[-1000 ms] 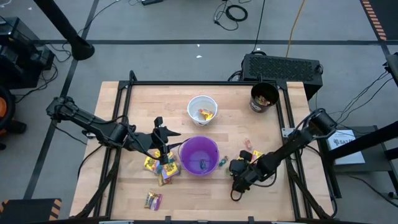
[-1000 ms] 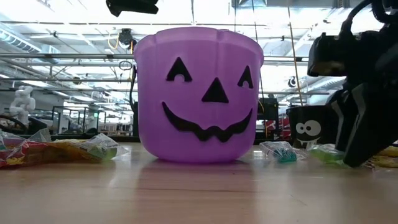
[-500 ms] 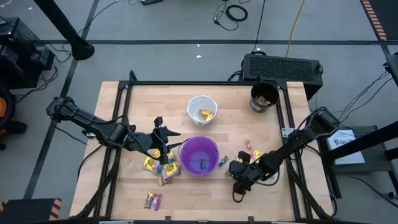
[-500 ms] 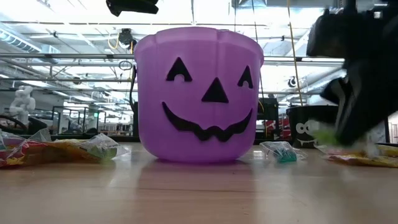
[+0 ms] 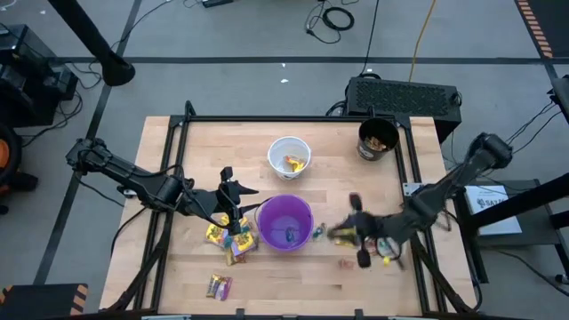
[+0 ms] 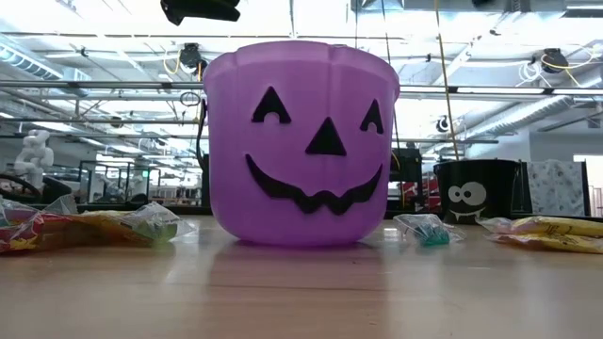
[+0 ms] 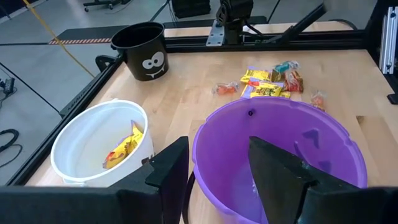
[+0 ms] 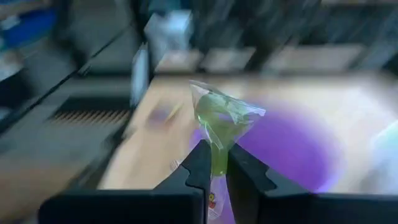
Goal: Sort candy by brand, put in halloween buckets
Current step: Put the green gummy into the violet bucket
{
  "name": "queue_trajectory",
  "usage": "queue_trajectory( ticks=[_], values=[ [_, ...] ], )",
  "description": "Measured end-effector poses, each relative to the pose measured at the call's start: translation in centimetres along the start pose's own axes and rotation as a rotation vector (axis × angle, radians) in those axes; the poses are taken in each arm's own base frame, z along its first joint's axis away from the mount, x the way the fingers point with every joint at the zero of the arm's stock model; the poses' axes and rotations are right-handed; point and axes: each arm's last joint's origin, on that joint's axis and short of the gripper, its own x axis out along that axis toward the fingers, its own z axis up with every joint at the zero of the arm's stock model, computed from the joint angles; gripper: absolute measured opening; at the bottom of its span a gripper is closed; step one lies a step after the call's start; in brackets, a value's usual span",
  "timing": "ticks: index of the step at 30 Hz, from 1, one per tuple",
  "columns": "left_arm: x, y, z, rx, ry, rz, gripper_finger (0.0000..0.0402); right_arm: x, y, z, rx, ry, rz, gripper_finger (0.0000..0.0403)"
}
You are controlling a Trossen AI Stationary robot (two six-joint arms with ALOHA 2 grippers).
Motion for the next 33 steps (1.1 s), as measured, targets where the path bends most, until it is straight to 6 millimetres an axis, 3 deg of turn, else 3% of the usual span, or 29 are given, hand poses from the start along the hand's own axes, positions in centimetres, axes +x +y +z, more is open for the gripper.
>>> queue_trajectory(
  ticks=[4,7,13,21,29,33],
  values=[
    [0.0,0.0,0.0,-0.002,0.000,0.000,0.0173,-0.5,-1.0,3.0,-0.184,-0.224,-0.126,0.0033],
    [0.0,0.0,0.0,-0.026,0.000,0.000,0.0173,-0.3,-1.8,3.8,-0.268,-0.281,-0.180,0.0033],
    [-0.1,-0.1,-0.1,-0.048,0.005,-0.003,0.0173,1.3,-2.5,3.1,-0.282,-0.235,-0.223,0.0033],
    [-0.4,-0.6,-0.3,-0.053,0.021,-0.022,0.0173,1.5,-2.5,2.9,-0.264,-0.219,-0.218,0.0033],
    [-0.7,-1.1,-0.4,-0.043,0.018,-0.040,0.0173,1.0,-2.5,4.4,-0.042,-0.346,0.147,0.0033],
    [-0.7,-1.1,-0.4,-0.044,0.017,-0.039,0.0173,1.5,-2.7,4.0,-0.056,-0.305,0.208,0.0034]
  ],
)
